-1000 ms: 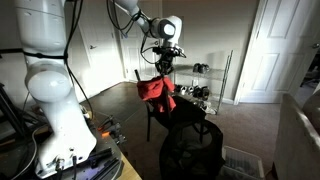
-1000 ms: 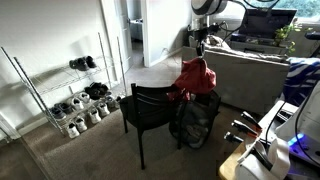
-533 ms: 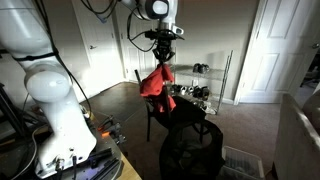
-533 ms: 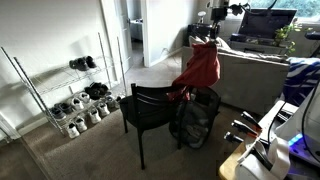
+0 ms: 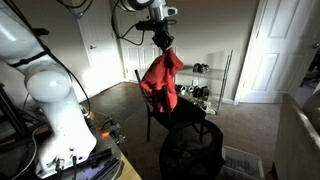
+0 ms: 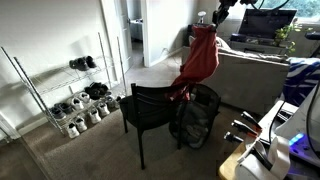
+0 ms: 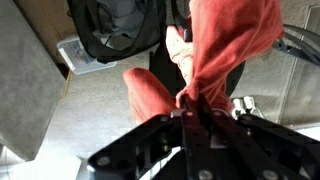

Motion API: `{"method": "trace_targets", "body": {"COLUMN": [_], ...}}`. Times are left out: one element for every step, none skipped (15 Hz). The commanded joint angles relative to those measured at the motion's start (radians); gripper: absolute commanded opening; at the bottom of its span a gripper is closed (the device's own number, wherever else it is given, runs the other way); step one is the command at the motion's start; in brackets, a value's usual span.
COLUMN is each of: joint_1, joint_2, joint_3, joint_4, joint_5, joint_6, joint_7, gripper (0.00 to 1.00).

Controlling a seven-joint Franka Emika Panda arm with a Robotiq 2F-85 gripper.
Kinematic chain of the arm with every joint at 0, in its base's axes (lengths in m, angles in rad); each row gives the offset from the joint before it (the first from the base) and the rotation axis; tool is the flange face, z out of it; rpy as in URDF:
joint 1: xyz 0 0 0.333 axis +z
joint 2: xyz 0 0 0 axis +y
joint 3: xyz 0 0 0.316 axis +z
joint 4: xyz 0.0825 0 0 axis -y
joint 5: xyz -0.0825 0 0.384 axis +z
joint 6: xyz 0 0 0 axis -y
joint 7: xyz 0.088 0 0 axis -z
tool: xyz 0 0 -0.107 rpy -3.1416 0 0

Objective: Put the towel in the black laundry bag.

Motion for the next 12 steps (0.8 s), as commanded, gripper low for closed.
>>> {"method": "trace_targets", "body": {"joint_1": [-0.016,0.013,0.011,0.011,0.011,0.010,0.009,0.008,0.001,-0.007,-0.011,-0.009], "joint_2": [-0.054,-0.020,-0.025,-0.027,-0.028,-0.028,-0.028,-0.028,-0.017,-0.009,-0.004,-0.010], "joint_3": [0.045,0.005,0.014,0.020,0.022,0.023,0.022,0.022,0.028,0.030,0.028,0.021], "joint_4": [-0.081,-0.033,-0.046,-0.052,-0.054,-0.054,-0.054,-0.054,-0.059,-0.061,-0.064,-0.073], "joint_5": [-0.093,-0.056,-0.073,-0.079,-0.080,-0.080,-0.080,-0.080,-0.079,-0.066,-0.043,-0.022], "joint_6": [0.132,0.074,0.093,0.100,0.101,0.102,0.102,0.102,0.122,0.138,0.149,0.149], "joint_7": [0.180,0.106,0.138,0.153,0.158,0.158,0.158,0.158,0.197,0.247,0.302,0.331], "gripper": [0.02,0.07,0.07,0.07,0.07,0.07,0.07,0.02,0.02,0.02,0.02,0.02]}}
